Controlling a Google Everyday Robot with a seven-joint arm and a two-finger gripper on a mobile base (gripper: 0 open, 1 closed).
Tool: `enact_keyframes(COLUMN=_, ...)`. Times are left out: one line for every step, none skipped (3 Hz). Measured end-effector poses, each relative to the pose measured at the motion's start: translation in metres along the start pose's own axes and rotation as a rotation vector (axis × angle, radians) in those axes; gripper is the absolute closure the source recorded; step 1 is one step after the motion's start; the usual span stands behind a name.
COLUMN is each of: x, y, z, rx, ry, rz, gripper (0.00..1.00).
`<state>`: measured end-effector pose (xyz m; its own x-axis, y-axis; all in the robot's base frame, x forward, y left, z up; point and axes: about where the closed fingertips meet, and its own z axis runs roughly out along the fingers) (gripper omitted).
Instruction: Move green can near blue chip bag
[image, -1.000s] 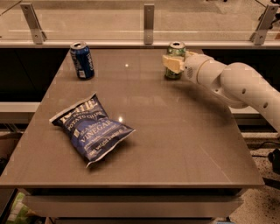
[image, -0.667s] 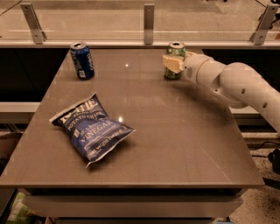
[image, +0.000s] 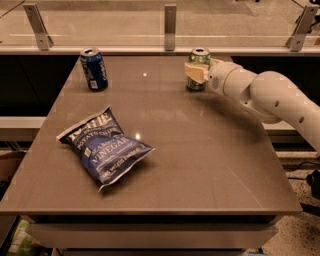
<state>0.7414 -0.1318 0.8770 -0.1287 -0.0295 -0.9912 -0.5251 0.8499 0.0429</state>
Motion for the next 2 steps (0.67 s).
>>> enact_keyframes(x=-0.006, y=0.007, z=-0.003, rx=-0.046, ry=0.029, rz=-0.014, gripper=1.0)
enact_keyframes(x=-0.022, y=0.017, z=-0.017, rx=-0.088, ry=0.068, rz=-0.052, gripper=1.0)
